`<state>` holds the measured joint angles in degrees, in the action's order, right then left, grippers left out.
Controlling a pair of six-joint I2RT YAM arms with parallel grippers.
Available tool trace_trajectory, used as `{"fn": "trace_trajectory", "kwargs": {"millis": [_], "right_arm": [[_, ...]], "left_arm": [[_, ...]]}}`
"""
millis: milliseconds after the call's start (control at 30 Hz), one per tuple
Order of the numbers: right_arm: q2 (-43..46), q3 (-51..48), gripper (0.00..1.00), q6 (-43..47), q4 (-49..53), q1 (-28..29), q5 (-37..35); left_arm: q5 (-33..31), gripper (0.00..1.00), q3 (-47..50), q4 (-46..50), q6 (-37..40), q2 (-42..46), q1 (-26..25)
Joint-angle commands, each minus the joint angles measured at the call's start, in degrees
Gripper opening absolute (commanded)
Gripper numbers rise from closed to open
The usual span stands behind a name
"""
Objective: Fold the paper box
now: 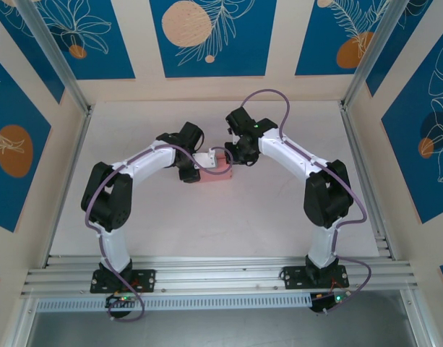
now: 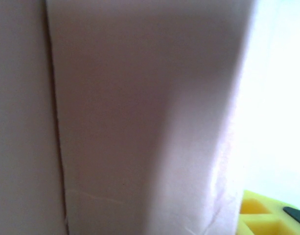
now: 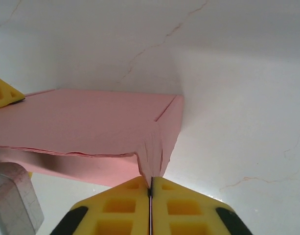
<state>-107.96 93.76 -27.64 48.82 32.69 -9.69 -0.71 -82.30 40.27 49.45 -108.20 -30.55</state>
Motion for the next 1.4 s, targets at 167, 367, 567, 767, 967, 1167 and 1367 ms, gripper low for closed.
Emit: {"fn": "trace_trajectory", "kwargs": {"millis": [167,367,567,767,967,1167,1367], "right_arm": [[-0.5,3.0,0.00,0.3,-0.2,-0.6,4.5],[-0.8,4.0,0.00,-0.6,-1.4,-2.1,11.6],[-0.7,3.1,0.00,-1.8,-3.8,-4.2,19.7],[-0.9,4.1,0.00,-0.5,-1.7,-4.2,17.1],[-1.0,1.0,0.00,-0.1,-2.2,-4.2,14.3],[-1.2,-0.4,0.00,0.9,-1.0,-4.1,9.5],[-1.5,-0.4,0.00,1.9,0.4,-4.1,5.8]], "left_arm": [[-0.4,0.49,-0.1,1.8,-0.4,-2.8,0.1],[-0.7,0.48,-0.2,2.0,-0.6,-3.4,0.1],[-1.2,0.49,-0.3,2.4,-0.4,-3.9,0.1],[-1.2,0.48,-0.5,2.5,-0.6,-3.9,0.0],[-1.3,0.48,-0.8,2.7,-0.8,-4.0,0.2],[-1.3,0.48,-1.0,3.1,-0.8,-4.1,0.4],[-1.0,0.49,-1.1,3.1,-0.9,-4.2,0.5]]}}
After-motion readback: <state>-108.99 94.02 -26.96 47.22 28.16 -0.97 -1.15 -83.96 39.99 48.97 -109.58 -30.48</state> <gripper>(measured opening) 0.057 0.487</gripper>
